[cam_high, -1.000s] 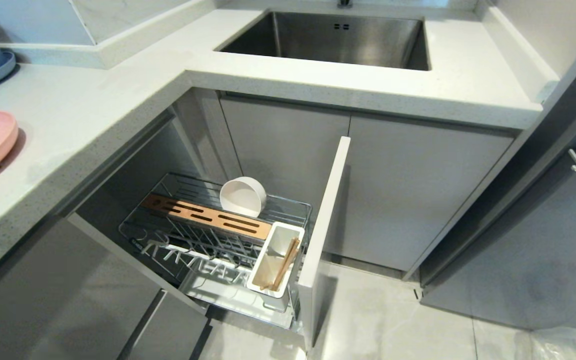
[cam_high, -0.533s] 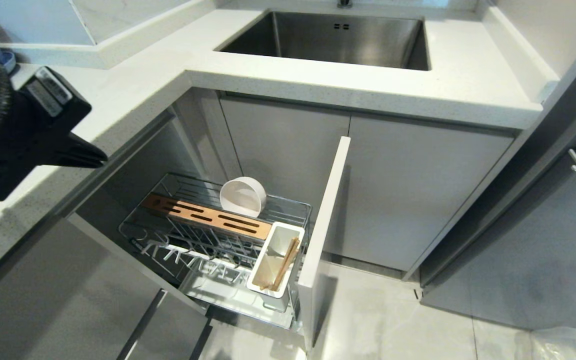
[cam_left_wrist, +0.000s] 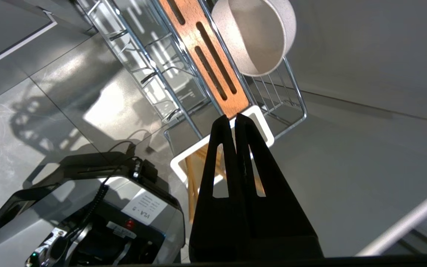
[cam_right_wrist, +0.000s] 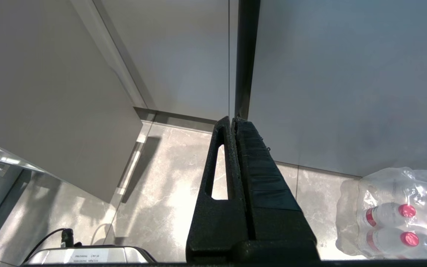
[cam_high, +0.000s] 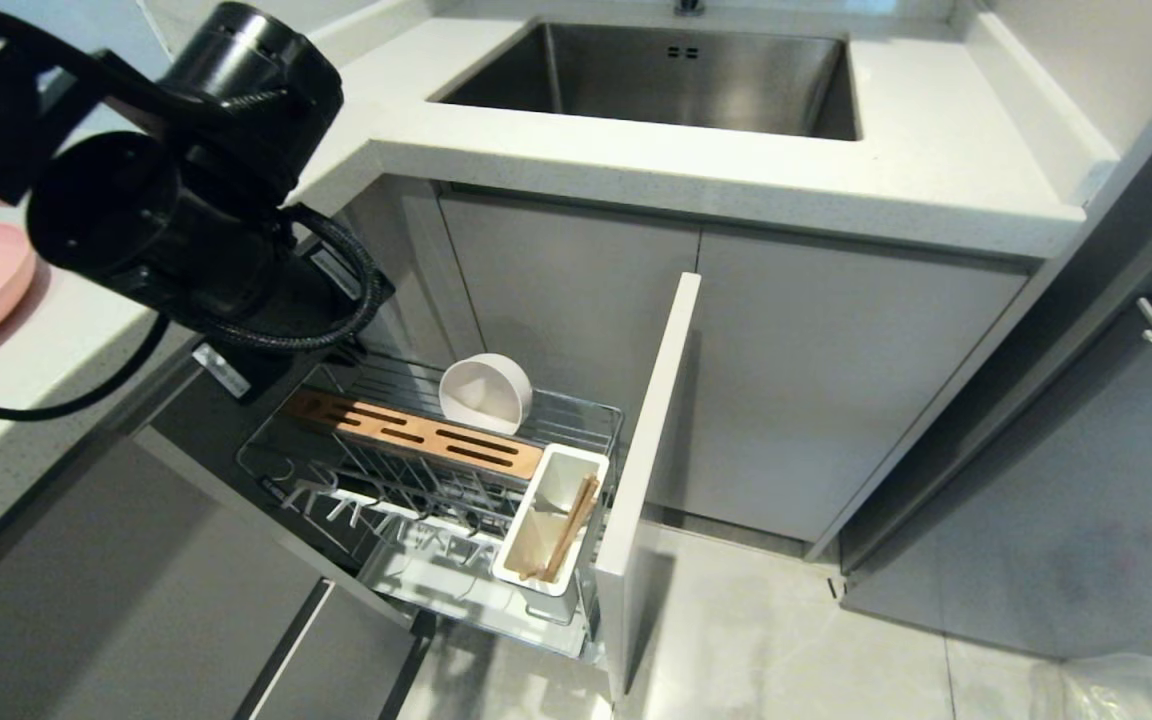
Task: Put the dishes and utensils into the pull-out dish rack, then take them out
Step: Take the bowl out of the cupboard
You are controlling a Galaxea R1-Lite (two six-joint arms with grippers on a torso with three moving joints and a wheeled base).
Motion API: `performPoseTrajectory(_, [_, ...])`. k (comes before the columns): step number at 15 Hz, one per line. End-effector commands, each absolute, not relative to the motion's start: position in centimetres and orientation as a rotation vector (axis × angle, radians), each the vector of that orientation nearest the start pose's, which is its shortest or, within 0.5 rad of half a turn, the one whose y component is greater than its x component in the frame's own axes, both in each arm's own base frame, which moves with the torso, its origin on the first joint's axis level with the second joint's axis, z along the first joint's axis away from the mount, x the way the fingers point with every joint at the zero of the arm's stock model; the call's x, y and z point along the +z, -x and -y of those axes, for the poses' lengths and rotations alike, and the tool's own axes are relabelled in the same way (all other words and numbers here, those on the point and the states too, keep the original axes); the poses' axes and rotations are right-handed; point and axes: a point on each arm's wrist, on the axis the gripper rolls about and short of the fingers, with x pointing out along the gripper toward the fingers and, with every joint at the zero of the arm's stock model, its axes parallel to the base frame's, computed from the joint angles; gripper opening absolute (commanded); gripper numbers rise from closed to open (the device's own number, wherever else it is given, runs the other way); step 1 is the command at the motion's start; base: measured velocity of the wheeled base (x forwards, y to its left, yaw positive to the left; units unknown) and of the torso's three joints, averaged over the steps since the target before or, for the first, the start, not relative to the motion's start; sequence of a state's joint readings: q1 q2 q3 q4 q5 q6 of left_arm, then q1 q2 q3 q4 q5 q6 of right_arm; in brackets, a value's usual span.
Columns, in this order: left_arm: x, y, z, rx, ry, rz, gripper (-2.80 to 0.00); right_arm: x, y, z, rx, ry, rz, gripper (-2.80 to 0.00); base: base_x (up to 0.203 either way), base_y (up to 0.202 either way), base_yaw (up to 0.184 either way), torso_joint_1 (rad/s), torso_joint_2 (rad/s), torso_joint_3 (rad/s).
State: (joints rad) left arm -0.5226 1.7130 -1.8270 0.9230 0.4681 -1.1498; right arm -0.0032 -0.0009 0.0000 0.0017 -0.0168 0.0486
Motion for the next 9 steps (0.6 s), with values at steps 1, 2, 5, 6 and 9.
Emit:
performPoseTrajectory(1, [30.3,-26.2,13.6,0.387,0.692,-0.668,-2.80,7.5,2.3,0.0,-0.020,-0.049,-0.003,-2.80,0.000,0.000,0.000,0.000,0.00,0.000])
performPoseTrajectory(2, [29.9,-26.8,14.0,0.389,0.690,-0.672,-2.80,7.5,2.3,0.0,-0.020,-0.049,-0.003,-2.80,0.000,0.000,0.000,0.000,0.00,0.000])
performPoseTrajectory(5, [28.9,-28.5,14.7,0.388,0.696,-0.671,0.00,7.5,2.3,0.0,-0.020,-0.049,-0.003,-2.80,0.000,0.000,0.000,0.000,0.00,0.000])
performPoseTrajectory(6, [28.5,-29.1,14.9,0.388,0.698,-0.672,0.00,7.5,2.3,0.0,-0.020,-0.049,-0.003,-2.80,0.000,0.000,0.000,0.000,0.00,0.000])
performPoseTrajectory(9, [27.7,-31.1,15.3,0.369,0.728,-0.693,0.00,7.5,2.3,0.0,-0.020,-0.049,-0.003,-2.80,0.000,0.000,0.000,0.000,0.00,0.000])
